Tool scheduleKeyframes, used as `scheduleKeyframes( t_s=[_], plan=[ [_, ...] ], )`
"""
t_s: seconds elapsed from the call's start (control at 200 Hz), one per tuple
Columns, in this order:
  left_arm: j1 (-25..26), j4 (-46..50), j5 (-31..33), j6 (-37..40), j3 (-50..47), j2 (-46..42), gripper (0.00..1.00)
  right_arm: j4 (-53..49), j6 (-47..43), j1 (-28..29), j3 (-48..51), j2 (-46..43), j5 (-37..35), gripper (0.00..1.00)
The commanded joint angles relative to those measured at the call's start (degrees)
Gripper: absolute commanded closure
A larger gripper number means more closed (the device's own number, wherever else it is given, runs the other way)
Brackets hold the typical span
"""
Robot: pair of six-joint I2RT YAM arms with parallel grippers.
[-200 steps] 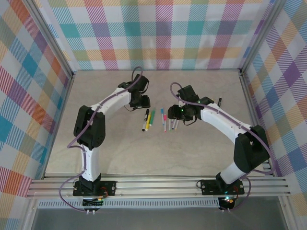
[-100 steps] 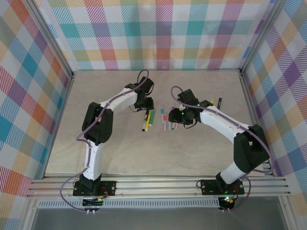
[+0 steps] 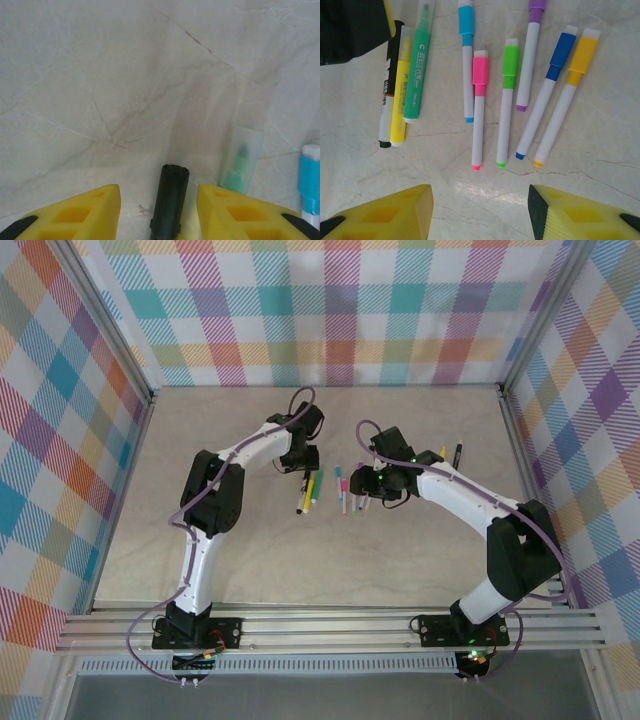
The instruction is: Open the pen caps
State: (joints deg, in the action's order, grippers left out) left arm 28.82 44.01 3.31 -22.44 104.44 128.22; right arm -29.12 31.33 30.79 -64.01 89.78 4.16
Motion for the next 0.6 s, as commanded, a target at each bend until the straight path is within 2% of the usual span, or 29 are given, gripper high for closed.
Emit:
scheduleKeyframes(
  t_s=[0.0, 0.425, 0.595],
  plan=[
    [0.3, 2.2, 0.8, 0.7, 1.5, 1.1, 0.57, 0.6, 0.8, 0.4, 0.1, -0.4, 0.8, 0.46],
    [0.4, 2.5, 1.0, 0.1, -0.2, 2.0, 0.63, 0.4, 1.3, 0.4, -0.3, 0.4, 1.0, 0.48],
    [1.1, 4.0, 4.0, 0.2, -0.1, 3.1, 0.64, 0.4, 1.4, 0.4, -0.2, 0.4, 1.0, 0.49]
  ],
)
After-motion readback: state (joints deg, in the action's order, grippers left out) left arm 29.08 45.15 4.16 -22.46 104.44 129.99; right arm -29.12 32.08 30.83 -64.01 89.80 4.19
